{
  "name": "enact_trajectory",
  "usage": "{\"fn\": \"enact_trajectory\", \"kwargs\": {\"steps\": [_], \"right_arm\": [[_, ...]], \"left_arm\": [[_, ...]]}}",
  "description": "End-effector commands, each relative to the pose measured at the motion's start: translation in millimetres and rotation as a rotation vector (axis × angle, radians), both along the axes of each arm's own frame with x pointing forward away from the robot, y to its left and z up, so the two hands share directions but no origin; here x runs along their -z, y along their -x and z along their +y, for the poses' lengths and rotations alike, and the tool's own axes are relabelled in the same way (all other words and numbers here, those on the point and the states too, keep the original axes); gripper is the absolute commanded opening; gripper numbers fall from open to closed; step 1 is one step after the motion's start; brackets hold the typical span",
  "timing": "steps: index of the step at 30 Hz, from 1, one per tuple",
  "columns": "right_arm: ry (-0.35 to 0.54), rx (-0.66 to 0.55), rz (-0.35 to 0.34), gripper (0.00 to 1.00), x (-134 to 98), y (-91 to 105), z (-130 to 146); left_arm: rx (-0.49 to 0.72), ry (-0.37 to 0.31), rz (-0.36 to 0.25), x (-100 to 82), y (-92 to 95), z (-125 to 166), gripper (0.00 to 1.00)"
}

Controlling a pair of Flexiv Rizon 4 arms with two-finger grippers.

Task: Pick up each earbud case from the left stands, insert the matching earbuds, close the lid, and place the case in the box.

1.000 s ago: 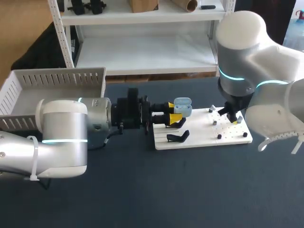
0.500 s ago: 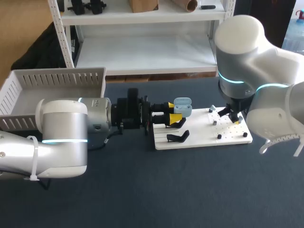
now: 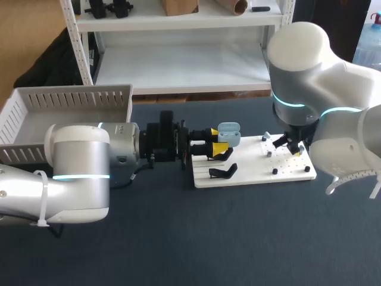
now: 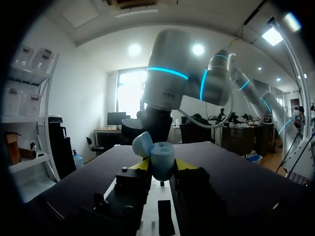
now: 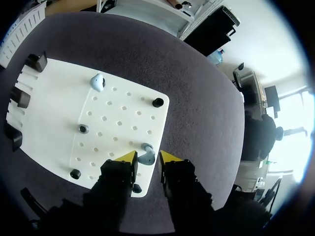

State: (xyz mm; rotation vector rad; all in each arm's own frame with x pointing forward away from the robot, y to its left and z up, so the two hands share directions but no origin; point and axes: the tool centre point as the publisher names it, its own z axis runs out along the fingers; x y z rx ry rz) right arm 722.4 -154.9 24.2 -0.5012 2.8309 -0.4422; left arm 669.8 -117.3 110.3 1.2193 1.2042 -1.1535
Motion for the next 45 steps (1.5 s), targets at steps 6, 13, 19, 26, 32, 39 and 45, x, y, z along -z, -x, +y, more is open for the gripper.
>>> {"fn": "enact_trajectory", "kwargs": {"steps": [6, 13, 19, 26, 32, 39, 45], "right_arm": [[0.011, 0.002, -0.008, 0.21, 3, 0.9, 1], [0.017, 0.003, -0.006, 0.00, 3, 2.3, 2], [0.018, 0.002, -0.018, 0.00, -8, 3.9, 3], [0.026, 0.019, -0.035, 0.00, -34, 17.3, 3], [-0.013, 0.023, -0.056, 0.00, -61, 35.7, 6], [-0.073, -0.050, -0.102, 0.00, -118, 68.2, 38], [-0.031, -0.093, -0.018, 0.00, -146, 95.0, 61]], "left_arm": [[-0.002, 0.003, -0.002, 0.8, 0.2, 0, 0.00], [-0.002, 0.003, -0.002, 0.8, 0.2, 0, 0.00], [-0.002, 0.003, -0.002, 0.8, 0.2, 0, 0.00], [-0.002, 0.003, -0.002, 0.8, 0.2, 0, 0.00], [-0.002, 0.003, -0.002, 0.8, 0.2, 0, 0.00], [-0.002, 0.003, -0.002, 0.8, 0.2, 0, 0.00], [-0.002, 0.003, -0.002, 0.8, 0.2, 0, 0.00]]}}
